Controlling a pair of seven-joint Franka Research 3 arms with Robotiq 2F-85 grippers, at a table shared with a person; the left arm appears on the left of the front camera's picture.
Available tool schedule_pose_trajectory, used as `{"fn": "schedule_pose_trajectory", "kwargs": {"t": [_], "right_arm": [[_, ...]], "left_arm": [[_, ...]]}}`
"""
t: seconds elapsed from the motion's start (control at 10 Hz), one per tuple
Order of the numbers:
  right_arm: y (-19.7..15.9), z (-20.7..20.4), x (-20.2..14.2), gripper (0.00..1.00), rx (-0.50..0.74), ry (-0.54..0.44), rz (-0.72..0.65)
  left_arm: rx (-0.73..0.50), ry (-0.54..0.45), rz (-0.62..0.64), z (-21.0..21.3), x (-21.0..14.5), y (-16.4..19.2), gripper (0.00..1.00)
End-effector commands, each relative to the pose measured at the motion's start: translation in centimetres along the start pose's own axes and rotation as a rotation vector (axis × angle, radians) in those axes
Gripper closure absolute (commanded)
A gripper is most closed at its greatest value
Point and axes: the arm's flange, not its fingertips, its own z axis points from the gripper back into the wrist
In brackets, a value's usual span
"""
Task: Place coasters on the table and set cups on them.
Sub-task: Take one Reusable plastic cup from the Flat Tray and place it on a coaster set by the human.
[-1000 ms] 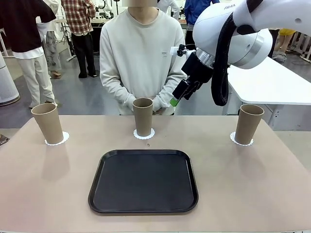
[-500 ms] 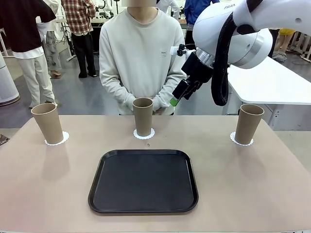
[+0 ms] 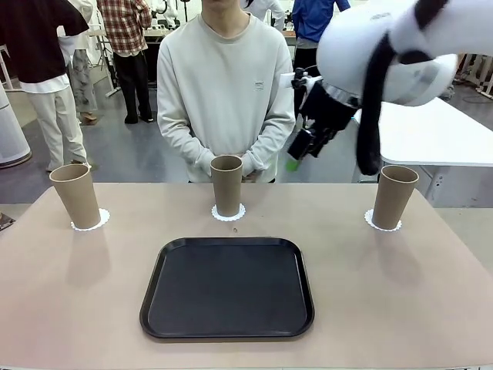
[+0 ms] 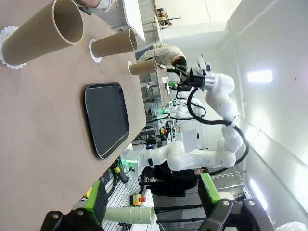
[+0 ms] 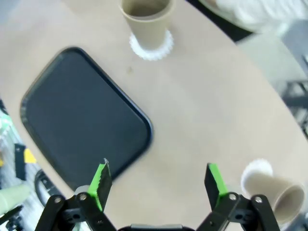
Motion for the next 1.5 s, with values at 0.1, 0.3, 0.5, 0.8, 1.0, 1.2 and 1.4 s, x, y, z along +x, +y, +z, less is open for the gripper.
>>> {"fn": "schedule_pose_trajectory", "kwargs": {"t": [0.1, 0.3, 0.5, 0.8, 1.0, 1.2, 1.4], "right_arm": [[-2.4, 5.6, -9.0, 0.00, -0.041, 0.194, -0.244], [-5.9, 7.6, -13.1, 0.00, 0.022, 0.164, -0.374], [-7.5, 6.5, -13.2, 0.00, 0.008, 0.132, -0.406], [-7.8, 7.9, -15.1, 0.00, 0.023, 0.187, -0.395], [-14.7, 7.5, -22.9, 0.00, 0.430, -0.172, -0.602], [-18.5, 5.6, -28.9, 0.00, 0.588, -0.362, -0.734], [-20.0, 3.8, -33.4, 0.00, 0.698, -0.407, -0.836]], "left_arm": [[-0.006, -0.006, 0.001, 0.1, -0.1, -0.3, 0.00], [-0.006, -0.006, 0.001, 0.1, -0.1, -0.3, 0.00], [-0.006, -0.006, 0.001, 0.1, -0.1, -0.3, 0.00], [-0.006, -0.006, 0.001, 0.1, -0.1, -0.3, 0.00], [-0.006, -0.006, 0.001, 0.1, -0.1, -0.3, 0.00], [-0.006, -0.006, 0.001, 0.1, -0.1, -0.3, 0.00], [-0.006, -0.006, 0.001, 0.1, -0.1, -0.3, 0.00]]}}
